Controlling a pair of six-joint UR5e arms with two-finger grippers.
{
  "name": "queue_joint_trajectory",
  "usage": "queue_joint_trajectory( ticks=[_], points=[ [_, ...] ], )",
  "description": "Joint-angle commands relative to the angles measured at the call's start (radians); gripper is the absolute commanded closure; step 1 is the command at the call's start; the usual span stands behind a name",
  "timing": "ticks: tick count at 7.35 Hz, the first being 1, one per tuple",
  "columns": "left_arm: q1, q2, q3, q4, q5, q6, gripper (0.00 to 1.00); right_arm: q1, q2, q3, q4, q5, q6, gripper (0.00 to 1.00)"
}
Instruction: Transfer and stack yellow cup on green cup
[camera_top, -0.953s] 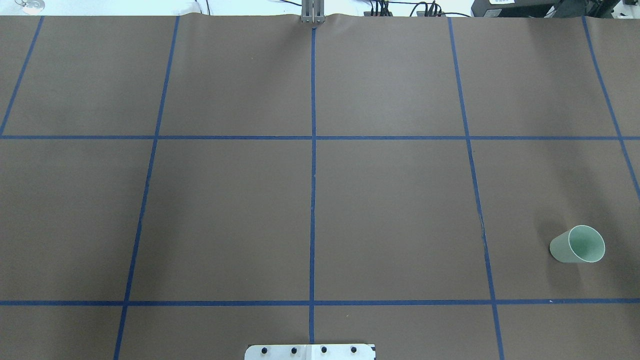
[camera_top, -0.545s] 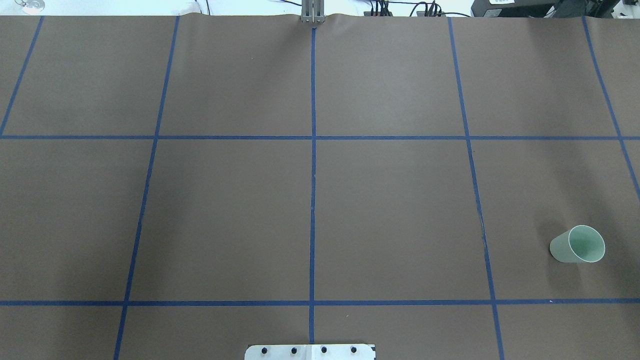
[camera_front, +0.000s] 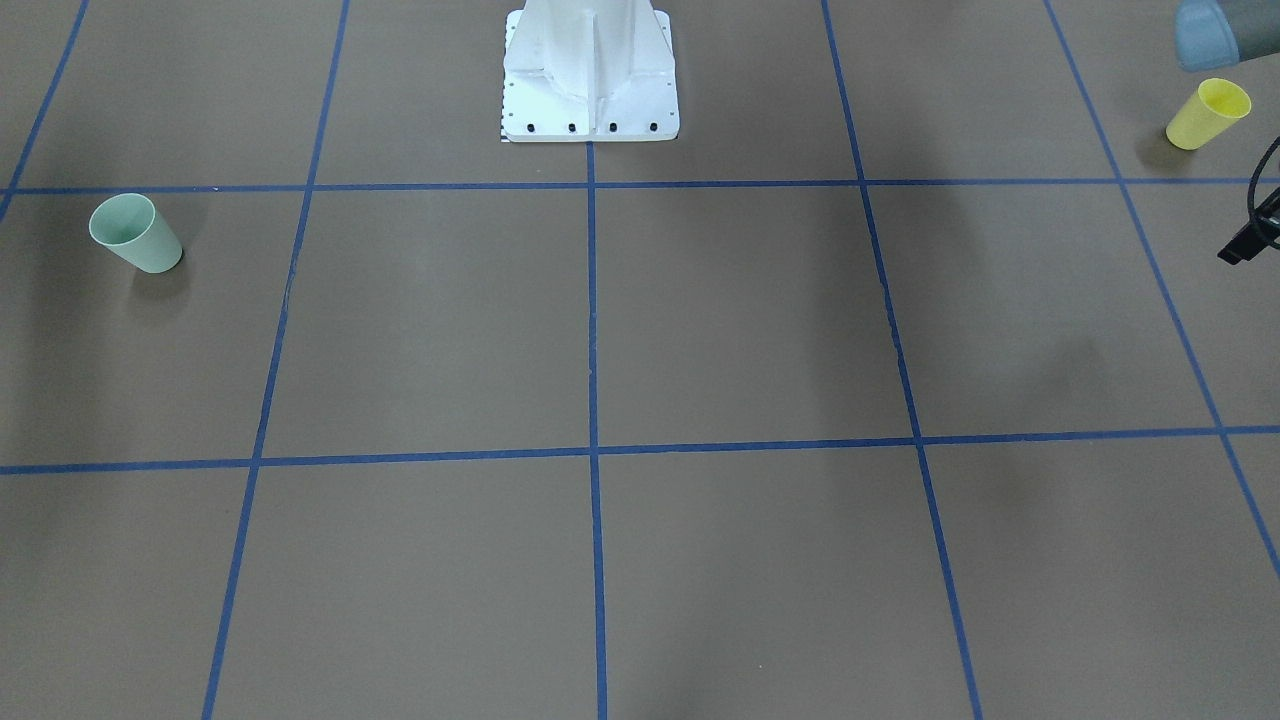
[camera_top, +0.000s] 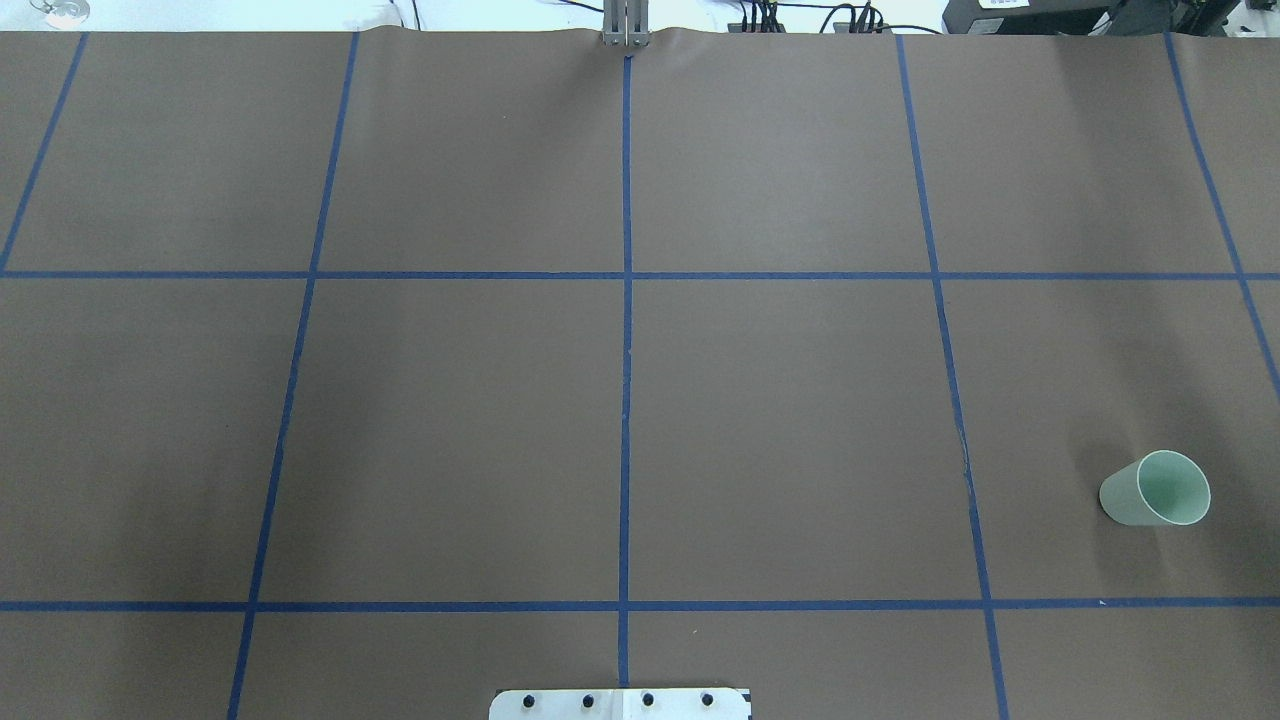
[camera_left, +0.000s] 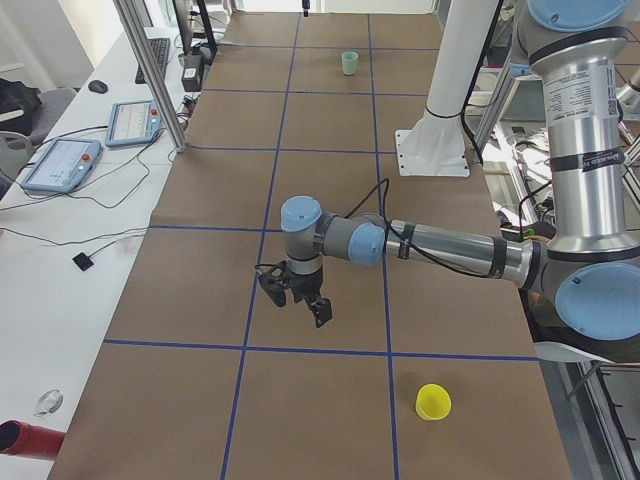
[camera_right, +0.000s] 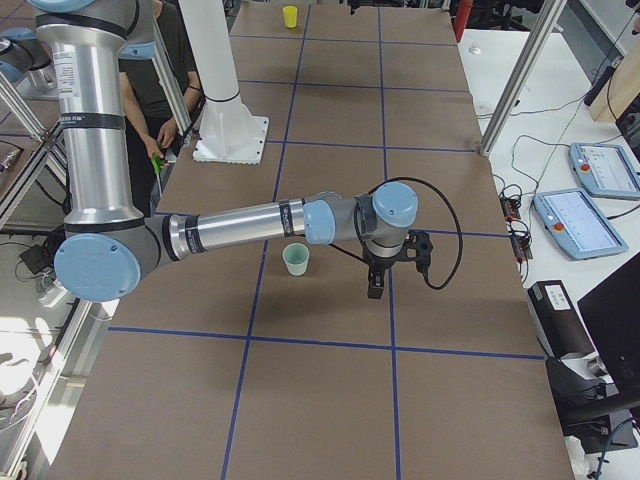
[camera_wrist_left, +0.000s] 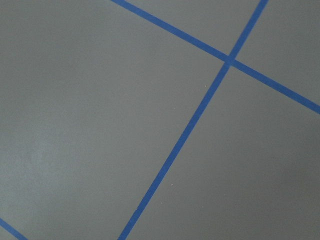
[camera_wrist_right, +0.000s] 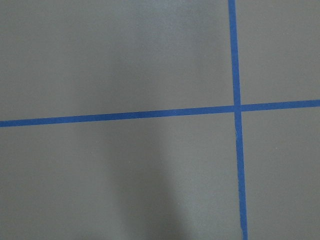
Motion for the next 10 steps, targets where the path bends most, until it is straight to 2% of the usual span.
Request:
queue_joint_trajectory(
  ticks=[1,3,4,6,8,10],
  points=[
    [0.185,0.018,0.0,0.001,0.21,-0.373,0.0,-0.041,0.0,0.0,0.011,-0.002,-0.003,0.0],
    [0.303,0.146,-0.003,0.014,0.379,-0.63,0.0,-0.08,0.0,0.0,0.011,-0.005,0.002,0.0],
    [0.392,0.169,0.0,0.035,0.41,-0.793,0.0,-0.094,0.004,0.006,0.012,-0.008,0.002,0.0],
    [0.553,0.17,0.005,0.221,0.424,-1.132,0.0,-0.107,0.006,0.008,0.024,-0.007,0.006,0.0],
    [0.658,0.17,0.008,0.396,0.417,-1.367,0.0,-0.129,0.007,0.009,0.03,-0.007,0.014,0.0],
    [0.761,0.171,0.047,0.438,0.397,-1.57,0.01,-0.132,0.007,0.011,0.032,-0.004,0.022,0.0]
  ],
)
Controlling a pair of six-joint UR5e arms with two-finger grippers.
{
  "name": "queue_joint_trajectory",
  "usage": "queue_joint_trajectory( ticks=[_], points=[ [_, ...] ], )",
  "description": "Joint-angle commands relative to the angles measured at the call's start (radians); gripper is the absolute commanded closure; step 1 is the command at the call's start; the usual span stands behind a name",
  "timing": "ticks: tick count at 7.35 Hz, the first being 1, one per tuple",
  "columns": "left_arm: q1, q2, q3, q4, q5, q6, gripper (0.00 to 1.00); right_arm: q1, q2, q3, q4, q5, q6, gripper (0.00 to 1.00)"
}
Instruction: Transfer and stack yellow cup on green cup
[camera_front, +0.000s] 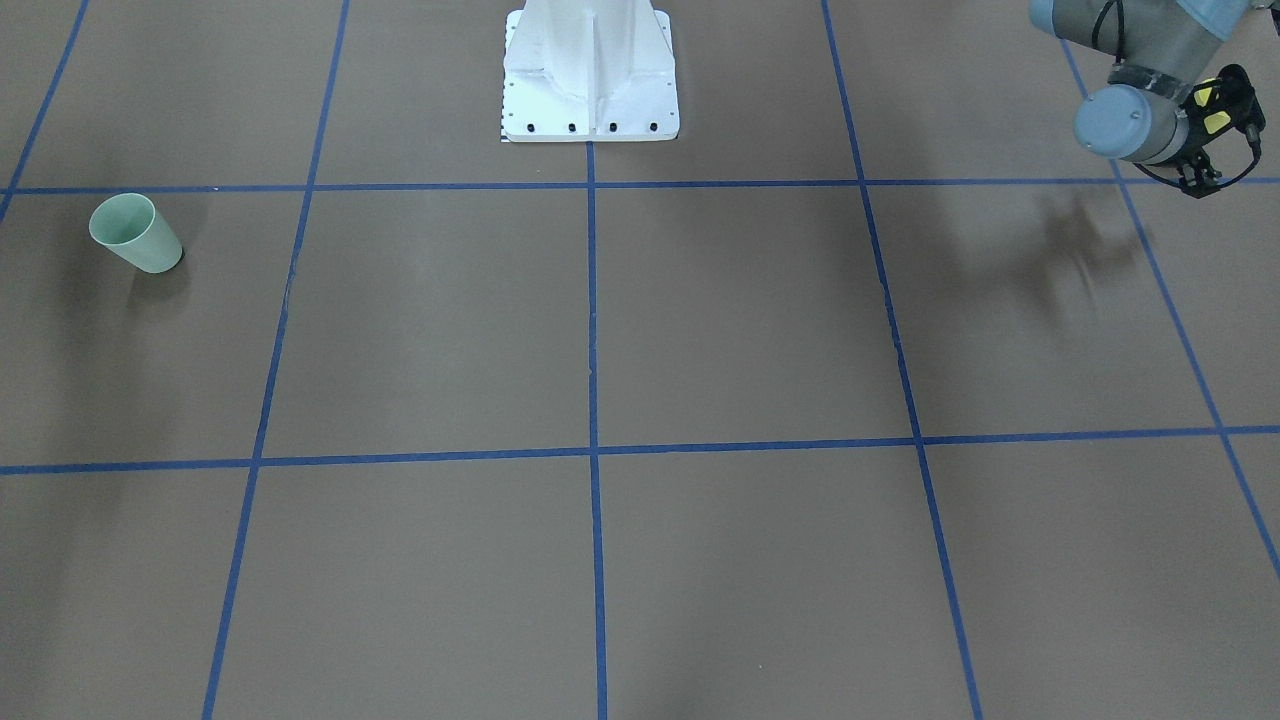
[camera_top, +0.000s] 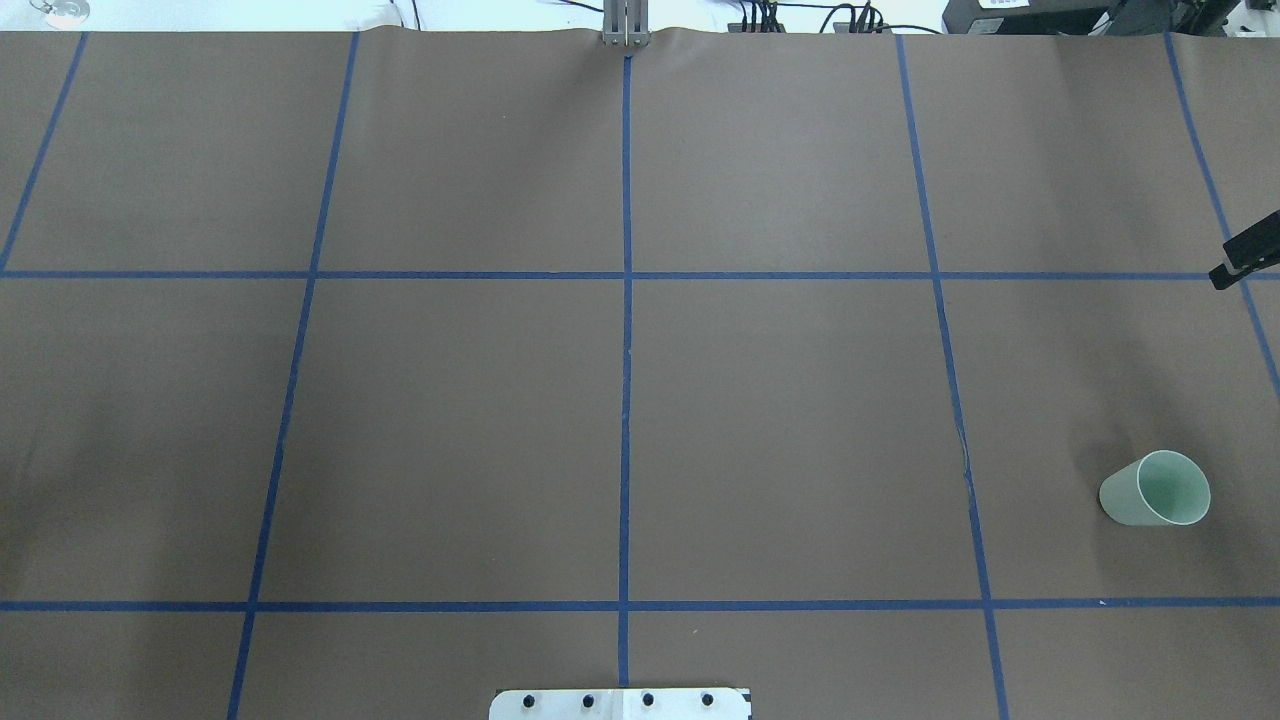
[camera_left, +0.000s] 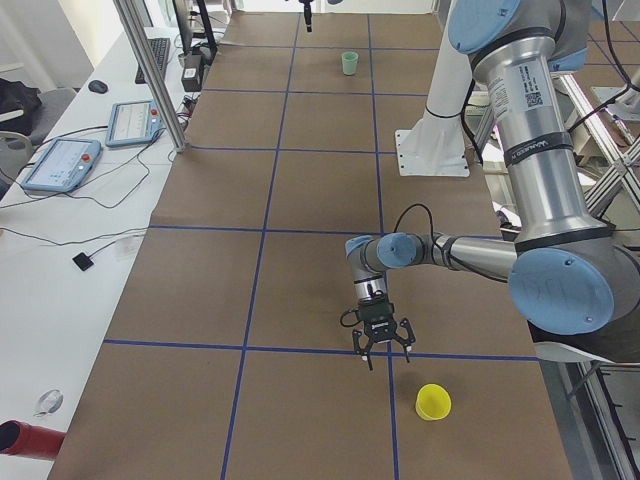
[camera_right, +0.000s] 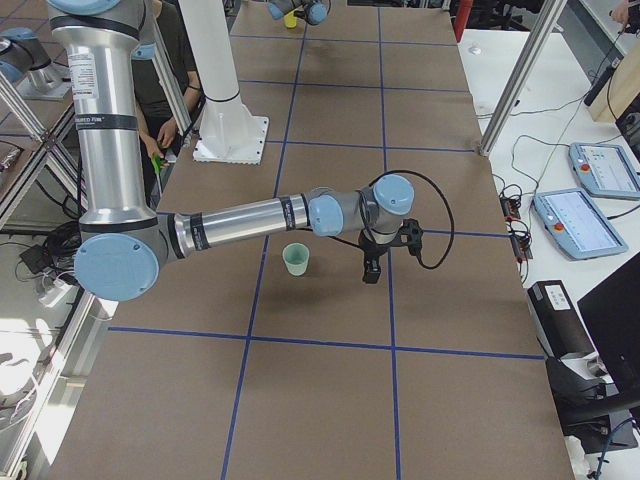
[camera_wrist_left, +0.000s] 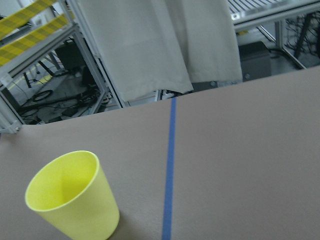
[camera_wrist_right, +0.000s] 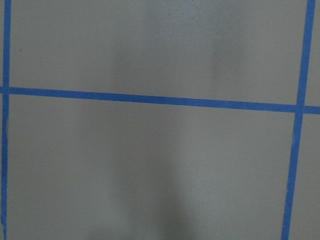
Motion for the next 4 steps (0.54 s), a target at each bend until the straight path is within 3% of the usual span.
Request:
queue_joint_trajectory(
  ticks=[1,4],
  points=[
    [0.095,0.003,0.069,0.034,-0.03,-0.18,0.01,-0.004,-0.001,0.001,0.0,0.003,0.005,0.0],
    [0.174,0.001,0.137,0.027,-0.097,-0.257,0.01,-0.005,-0.004,0.001,0.0,0.005,0.005,0.0]
  ],
)
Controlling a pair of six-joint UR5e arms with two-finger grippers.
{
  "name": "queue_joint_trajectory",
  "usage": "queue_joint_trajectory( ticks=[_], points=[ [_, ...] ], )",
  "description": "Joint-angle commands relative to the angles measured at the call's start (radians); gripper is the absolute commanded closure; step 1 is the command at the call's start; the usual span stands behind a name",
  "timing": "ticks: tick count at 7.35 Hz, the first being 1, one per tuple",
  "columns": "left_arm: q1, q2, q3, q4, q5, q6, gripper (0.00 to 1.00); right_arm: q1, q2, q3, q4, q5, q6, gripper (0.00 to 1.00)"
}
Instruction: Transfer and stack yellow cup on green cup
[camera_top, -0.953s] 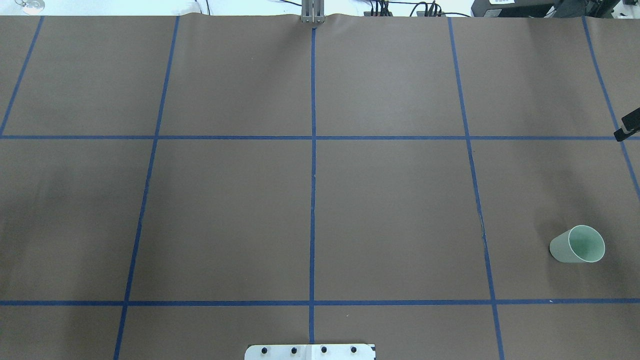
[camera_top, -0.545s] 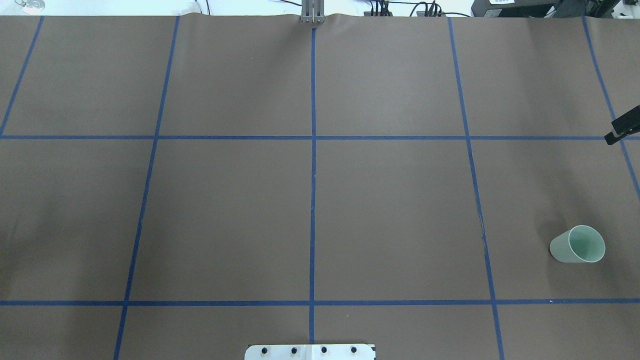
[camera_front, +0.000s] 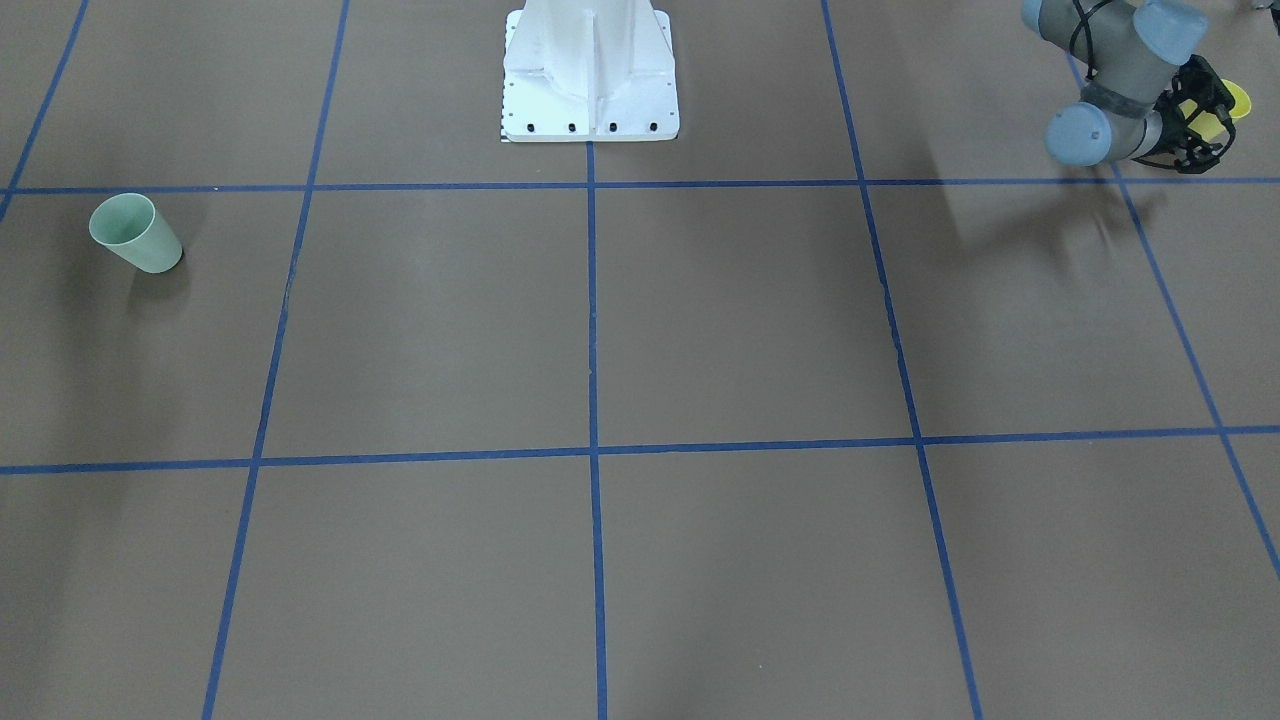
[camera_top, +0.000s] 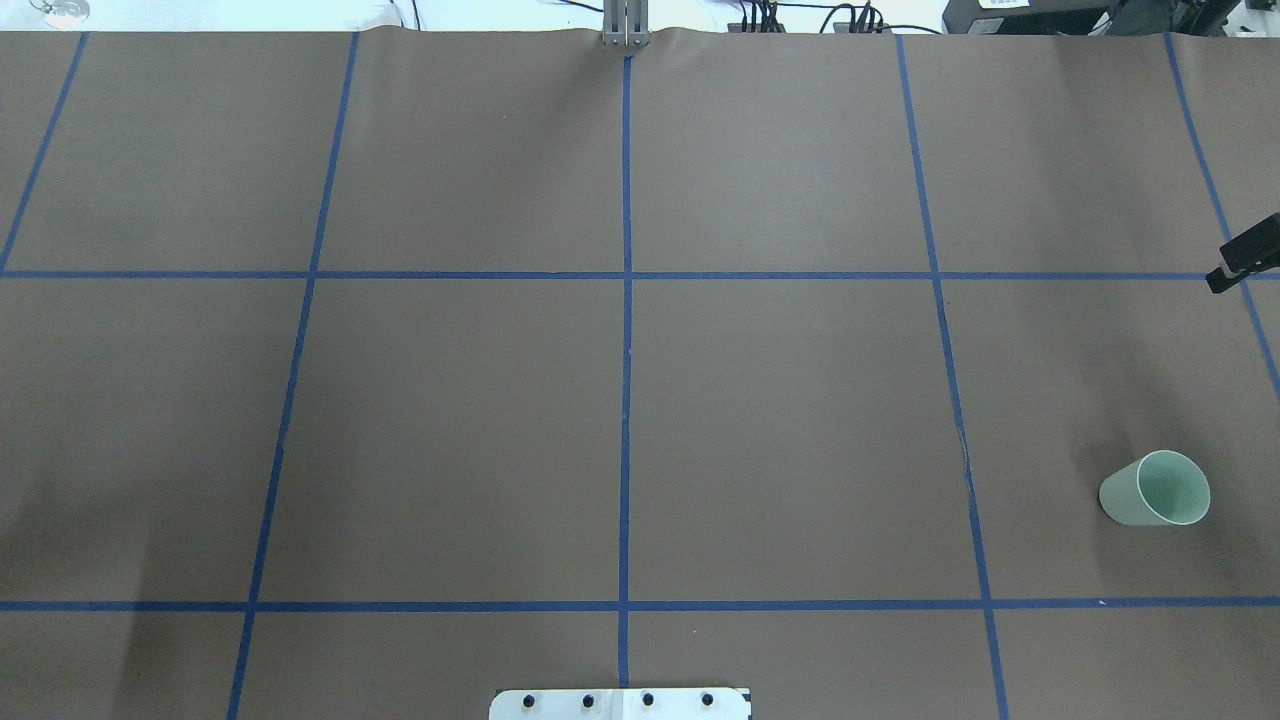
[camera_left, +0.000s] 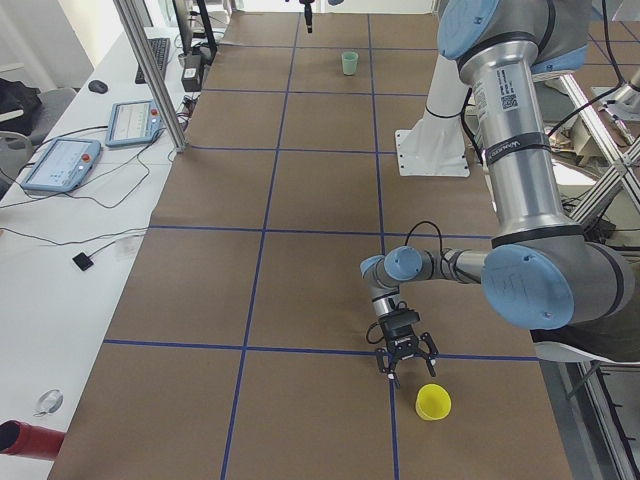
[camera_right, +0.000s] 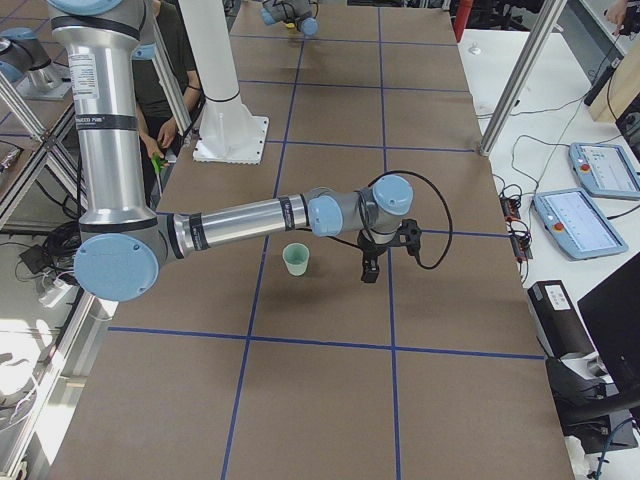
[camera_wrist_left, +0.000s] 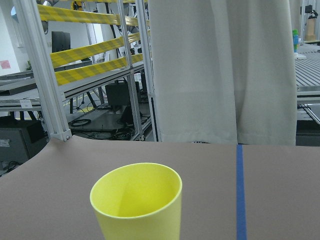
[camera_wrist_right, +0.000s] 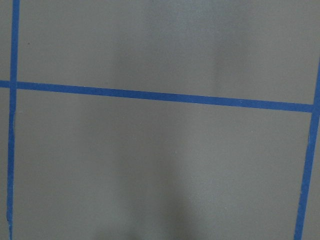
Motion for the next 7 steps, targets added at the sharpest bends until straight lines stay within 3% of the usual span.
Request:
queue_joint_trajectory(
  ticks=[1,7],
  points=[
    [0.051,-0.002,0.054,-0.027,-0.043,-0.044,0.01,-0.003,-0.001,-0.001,0.0,0.0,0.0,0.0],
    [0.067,0.0,0.166,-0.078,-0.046,-0.048,0.01,-0.003,-0.002,0.016,0.0,0.002,0.002,0.0]
  ],
)
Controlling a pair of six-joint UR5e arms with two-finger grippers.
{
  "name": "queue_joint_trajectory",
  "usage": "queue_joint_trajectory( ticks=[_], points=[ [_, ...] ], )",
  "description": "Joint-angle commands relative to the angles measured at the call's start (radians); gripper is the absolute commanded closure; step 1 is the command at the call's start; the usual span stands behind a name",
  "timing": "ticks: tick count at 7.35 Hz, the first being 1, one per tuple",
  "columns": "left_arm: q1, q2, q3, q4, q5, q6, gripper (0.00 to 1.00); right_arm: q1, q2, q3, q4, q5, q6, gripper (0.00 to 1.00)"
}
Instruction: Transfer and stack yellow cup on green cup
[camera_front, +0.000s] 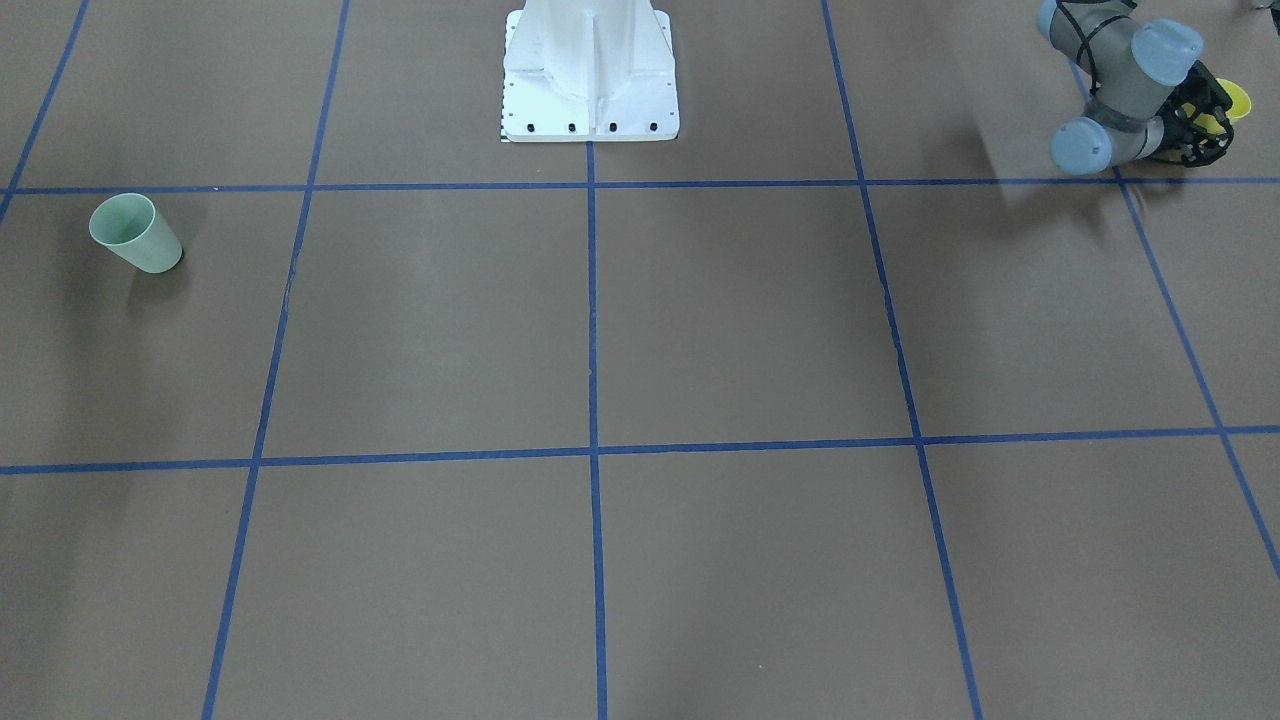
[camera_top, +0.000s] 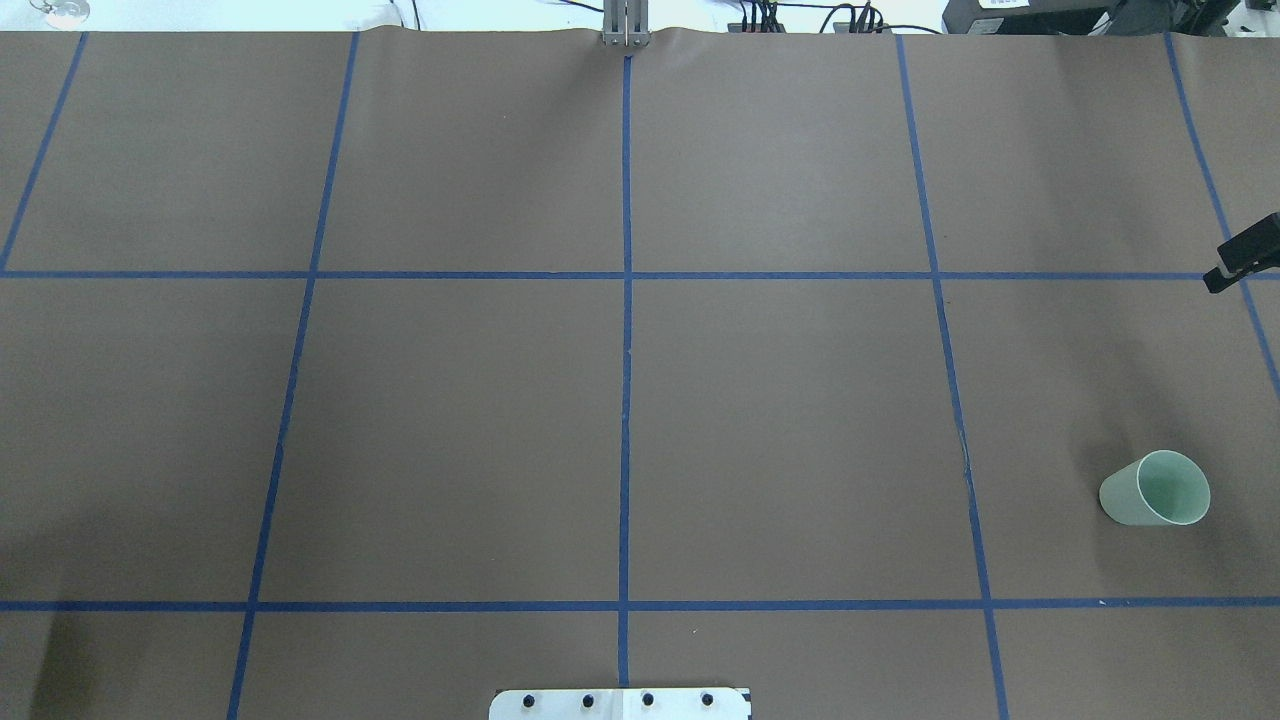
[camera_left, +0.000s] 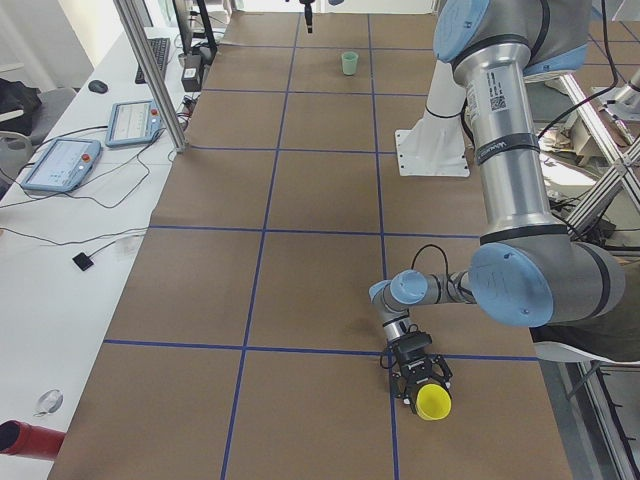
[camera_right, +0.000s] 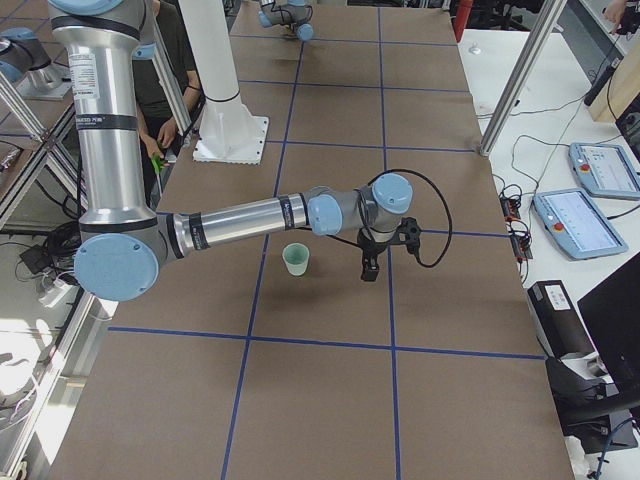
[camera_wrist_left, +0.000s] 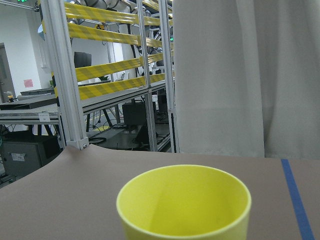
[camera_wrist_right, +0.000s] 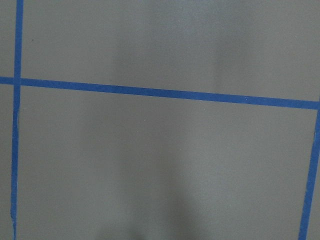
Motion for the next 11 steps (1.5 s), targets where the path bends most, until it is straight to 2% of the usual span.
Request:
queue_joint_trajectory(
  ticks=[1,2,3,4,6,7,8,9,11],
  points=[
    [0.0,0.0,0.023,-0.004,0.0,0.0,0.03,0.0,-0.001,0.005,0.0,0.002,0.001,0.0],
    [0.0,0.0,0.024,-0.008,0.0,-0.002,0.25,0.0,-0.002,0.007,0.0,0.005,0.001,0.0],
    [0.0,0.0,0.024,-0.009,0.005,-0.014,0.6,0.0,-0.002,0.007,0.0,0.006,0.001,0.0],
    [0.0,0.005,0.026,-0.01,0.012,-0.005,0.7,0.0,-0.002,0.008,0.0,0.006,0.001,0.0],
    [-0.001,0.069,0.009,-0.009,0.02,0.056,0.72,0.0,-0.001,0.008,0.0,0.008,0.001,0.0],
    [-0.012,0.098,-0.014,-0.01,0.079,0.126,0.72,0.0,-0.001,0.007,0.0,0.012,0.001,0.0],
    [-0.042,0.1,-0.02,-0.012,0.166,0.207,0.72,0.0,-0.001,0.005,0.0,0.014,0.001,0.0],
    [-0.153,0.08,-0.023,-0.045,0.295,0.316,0.71,0.0,0.004,0.002,0.0,0.012,0.001,0.0],
    [-0.365,-0.004,-0.013,-0.208,0.588,0.576,0.7,0.0,0.01,-0.005,0.0,0.009,-0.001,0.0]
  ],
)
